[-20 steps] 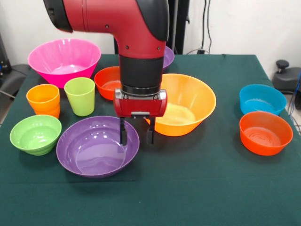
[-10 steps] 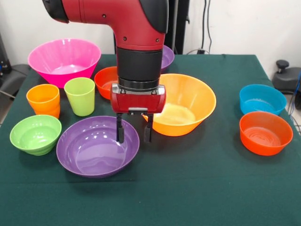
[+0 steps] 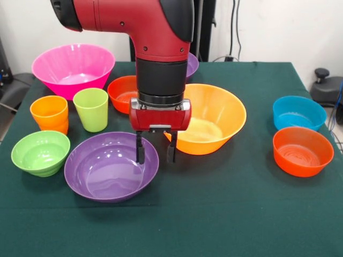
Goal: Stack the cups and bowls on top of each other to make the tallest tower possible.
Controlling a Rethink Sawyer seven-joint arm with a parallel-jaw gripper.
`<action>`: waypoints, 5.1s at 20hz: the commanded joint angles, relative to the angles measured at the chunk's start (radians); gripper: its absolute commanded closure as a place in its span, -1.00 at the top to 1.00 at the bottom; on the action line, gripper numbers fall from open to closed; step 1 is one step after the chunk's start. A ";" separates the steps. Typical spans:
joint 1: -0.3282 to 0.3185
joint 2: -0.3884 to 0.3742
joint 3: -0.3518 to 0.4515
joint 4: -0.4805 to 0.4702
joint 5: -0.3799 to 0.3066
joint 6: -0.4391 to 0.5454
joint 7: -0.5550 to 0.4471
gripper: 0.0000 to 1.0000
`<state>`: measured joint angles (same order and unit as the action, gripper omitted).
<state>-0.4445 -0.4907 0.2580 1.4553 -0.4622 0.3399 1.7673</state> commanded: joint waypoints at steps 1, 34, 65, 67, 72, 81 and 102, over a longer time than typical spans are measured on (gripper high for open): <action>0.021 0.065 0.018 0.041 -0.056 -0.014 0.011 1.00; -0.028 0.206 0.042 0.018 -0.064 -0.120 -0.032 1.00; -0.049 0.120 0.070 -0.056 -0.053 0.059 -0.106 1.00; -0.044 0.123 0.065 -0.055 -0.055 0.054 -0.100 1.00; -0.033 0.128 0.059 -0.050 -0.057 0.043 -0.085 1.00; -0.020 0.136 0.052 -0.063 -0.060 0.039 -0.081 1.00; -0.016 0.131 0.061 -0.068 -0.069 0.058 -0.111 -1.00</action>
<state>-0.4898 -0.4043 0.2597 1.4413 -0.4622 0.2947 1.7673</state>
